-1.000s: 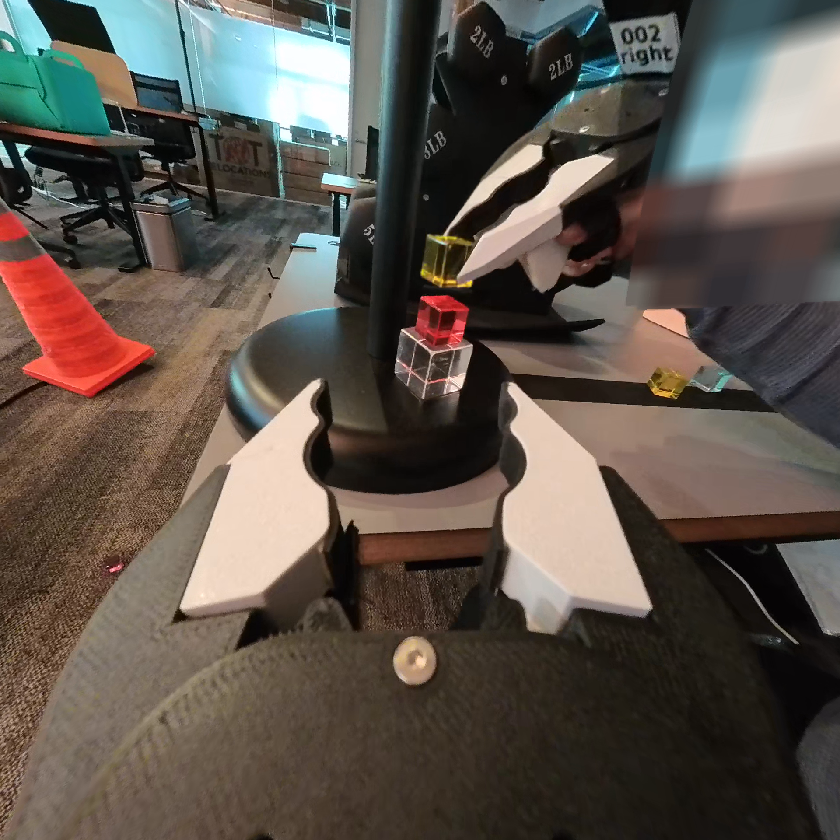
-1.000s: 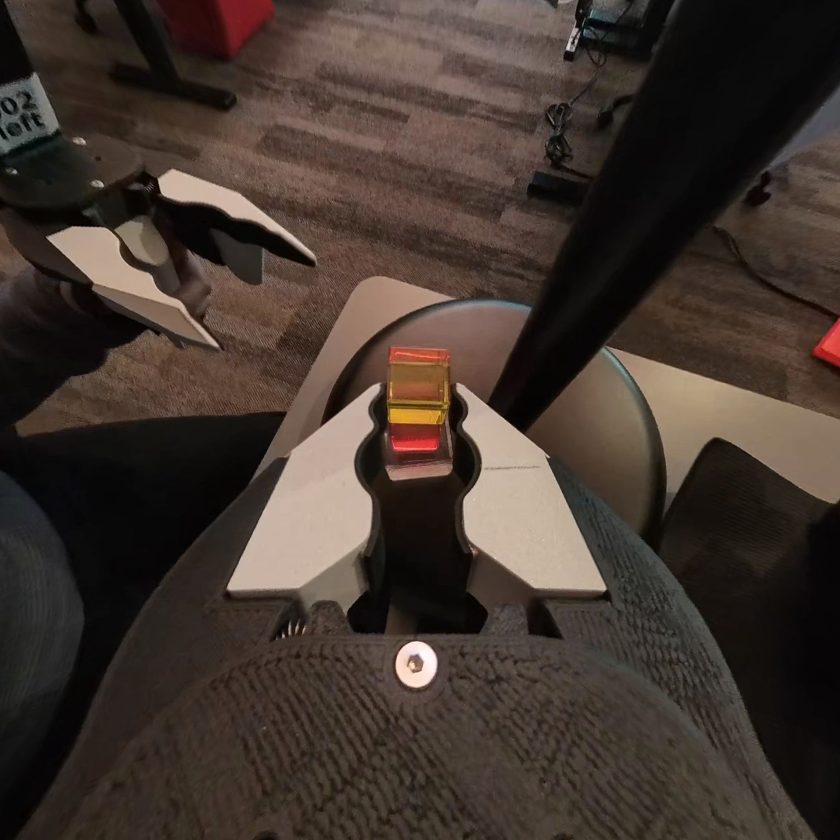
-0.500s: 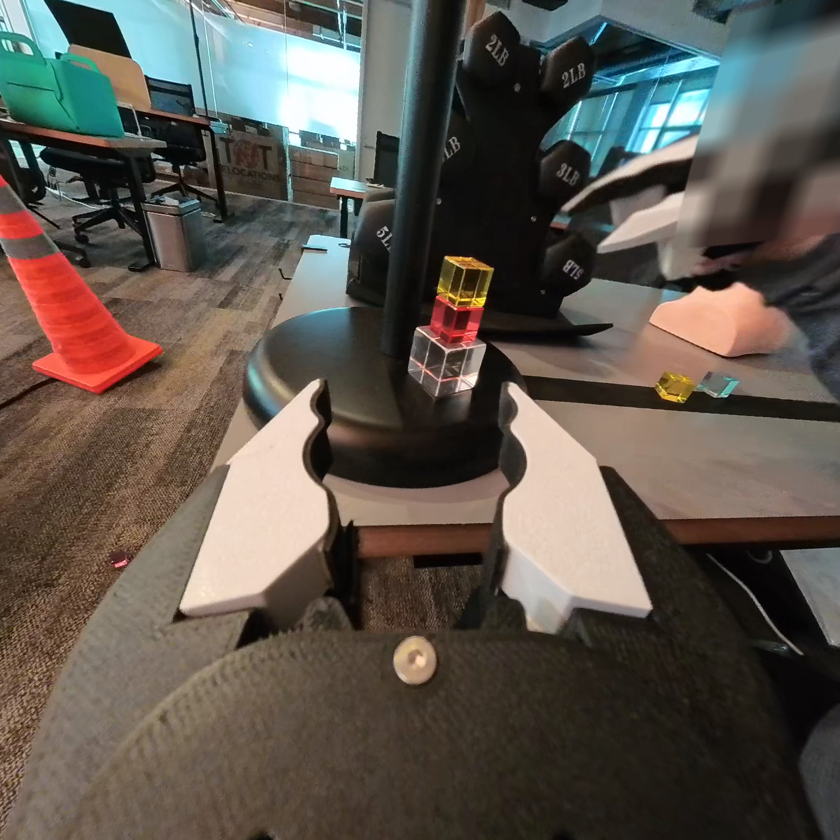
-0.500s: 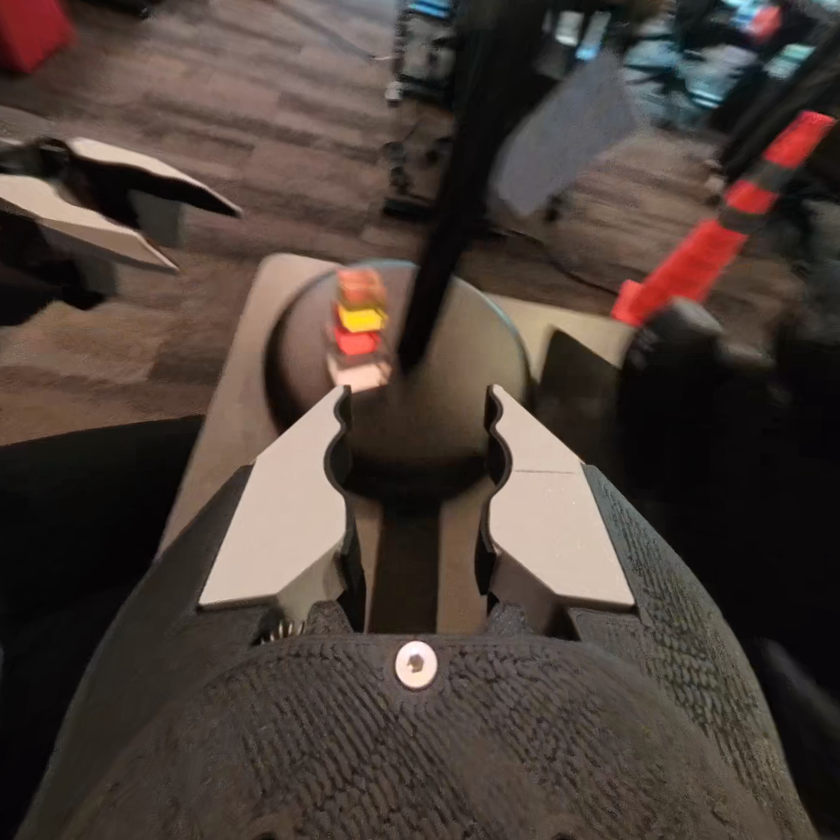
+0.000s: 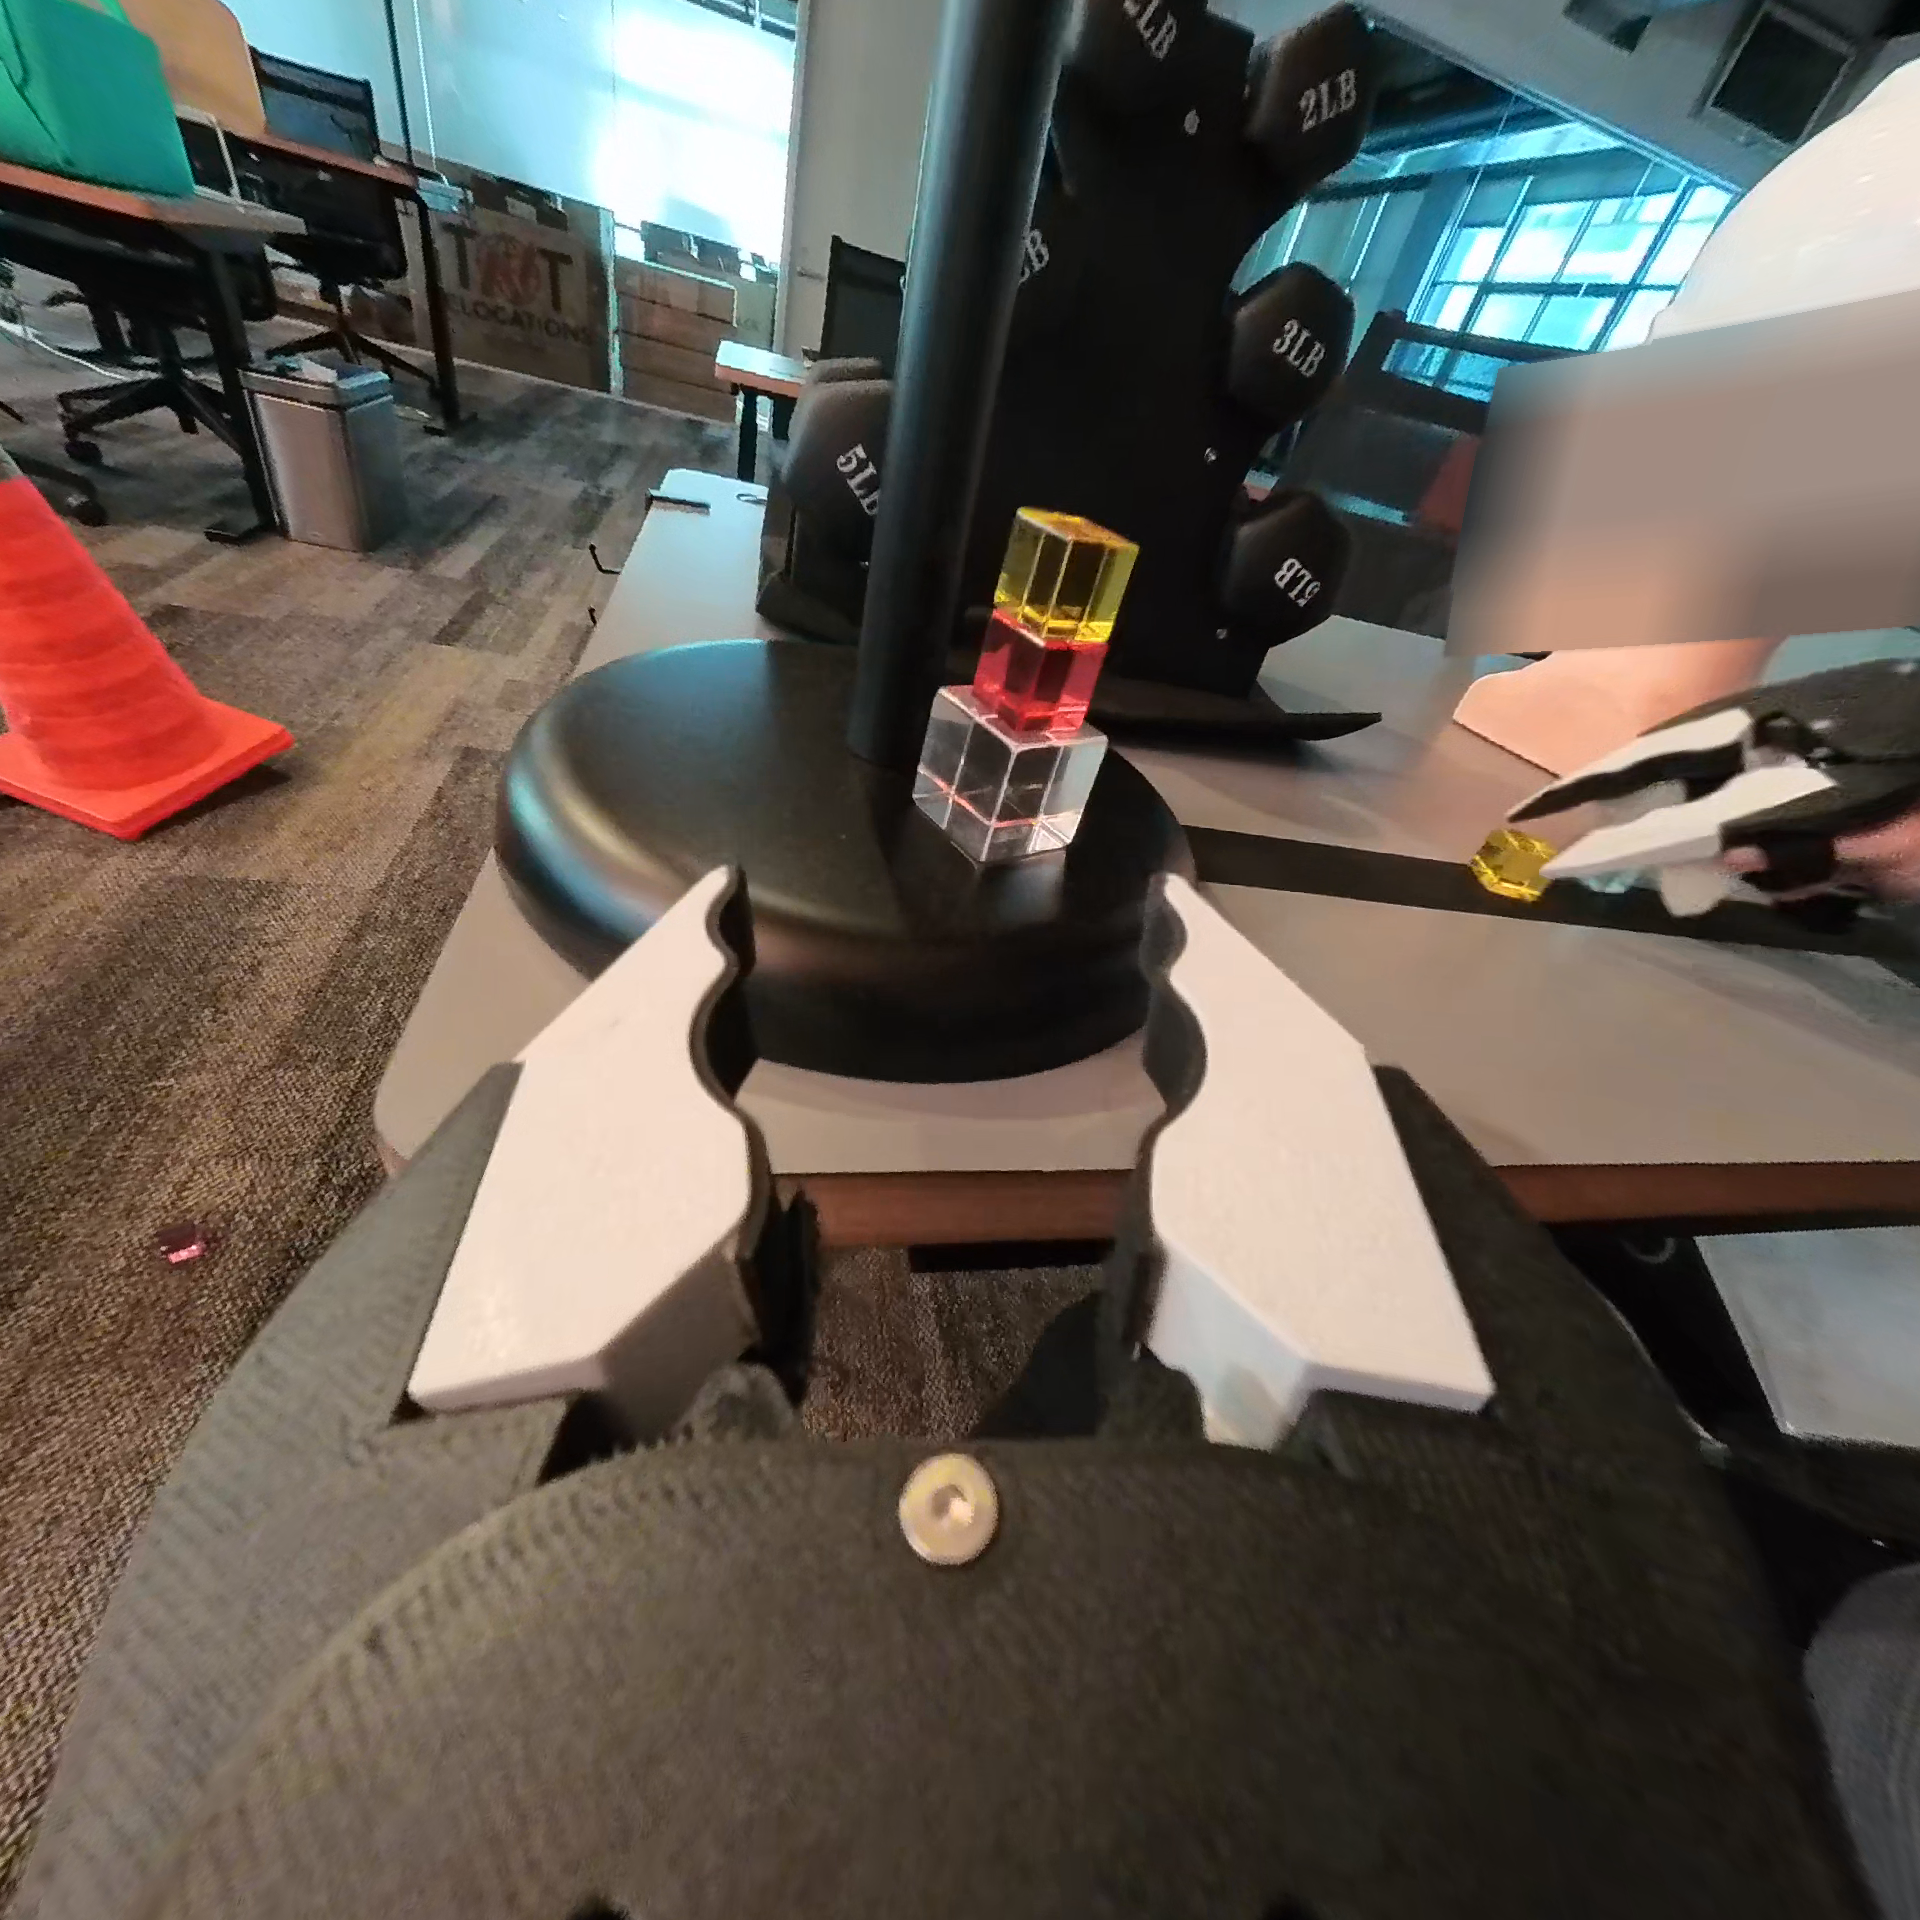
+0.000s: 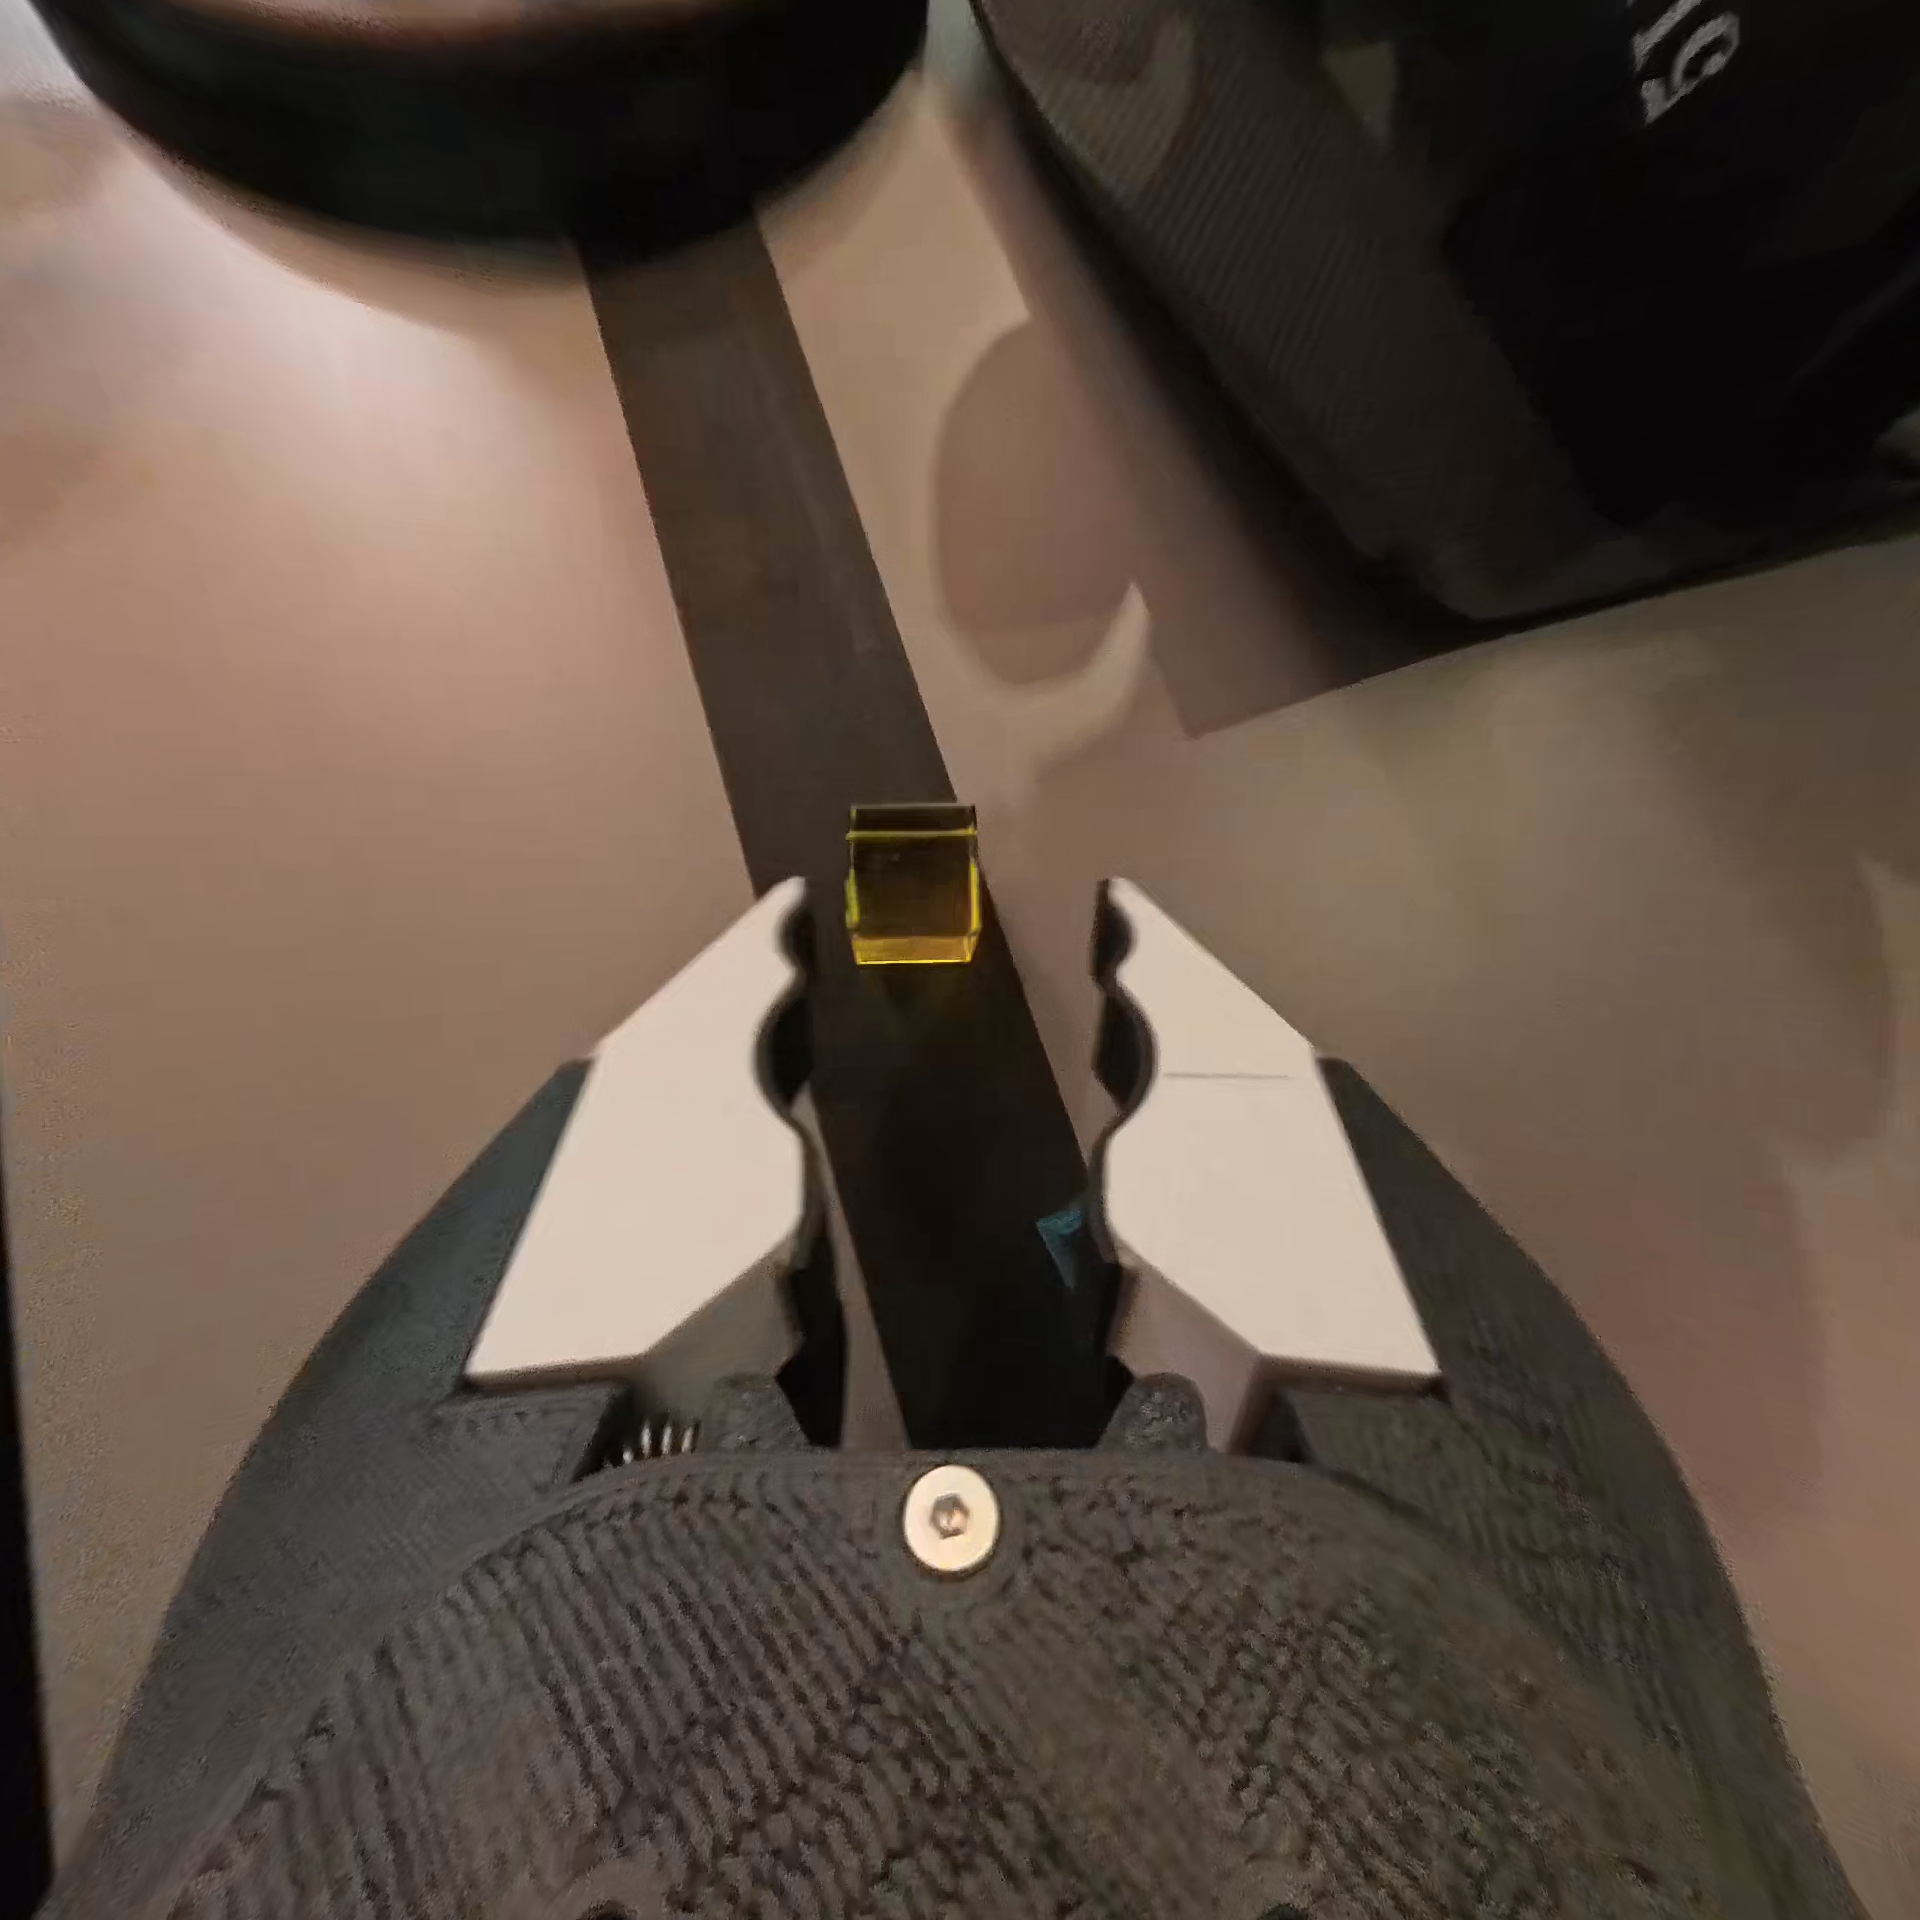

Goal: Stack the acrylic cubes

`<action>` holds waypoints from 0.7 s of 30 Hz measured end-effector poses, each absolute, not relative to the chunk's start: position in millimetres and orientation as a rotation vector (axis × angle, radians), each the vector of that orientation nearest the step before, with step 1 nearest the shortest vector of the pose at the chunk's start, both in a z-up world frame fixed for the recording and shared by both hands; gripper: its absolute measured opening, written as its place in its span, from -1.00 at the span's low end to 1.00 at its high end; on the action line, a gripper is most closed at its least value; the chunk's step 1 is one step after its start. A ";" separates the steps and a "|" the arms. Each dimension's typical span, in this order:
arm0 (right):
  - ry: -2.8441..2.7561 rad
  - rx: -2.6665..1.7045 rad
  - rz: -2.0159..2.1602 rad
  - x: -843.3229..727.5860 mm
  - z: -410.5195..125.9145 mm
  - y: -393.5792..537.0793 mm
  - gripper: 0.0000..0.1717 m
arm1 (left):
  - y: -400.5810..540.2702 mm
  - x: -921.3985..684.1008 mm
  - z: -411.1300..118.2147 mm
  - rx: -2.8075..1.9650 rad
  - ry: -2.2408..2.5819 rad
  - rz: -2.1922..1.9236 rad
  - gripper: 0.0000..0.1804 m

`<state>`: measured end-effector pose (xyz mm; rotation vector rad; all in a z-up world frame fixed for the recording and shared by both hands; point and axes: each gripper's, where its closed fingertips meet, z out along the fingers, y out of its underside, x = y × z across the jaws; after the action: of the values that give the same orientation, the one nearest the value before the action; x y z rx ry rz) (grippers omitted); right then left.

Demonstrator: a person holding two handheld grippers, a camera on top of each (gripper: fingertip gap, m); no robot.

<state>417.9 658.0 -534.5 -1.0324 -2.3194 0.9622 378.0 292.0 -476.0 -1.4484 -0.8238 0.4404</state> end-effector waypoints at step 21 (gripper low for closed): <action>-2.711 -0.304 1.123 316.9 -408.4 369.9 -0.72 | 285.3 383.3 -453.9 -1.435 -0.792 0.521 -0.18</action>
<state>316.9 369.9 -408.4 -0.3039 -2.7113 1.1229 383.3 285.3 -453.9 -1.4353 -0.7924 0.5209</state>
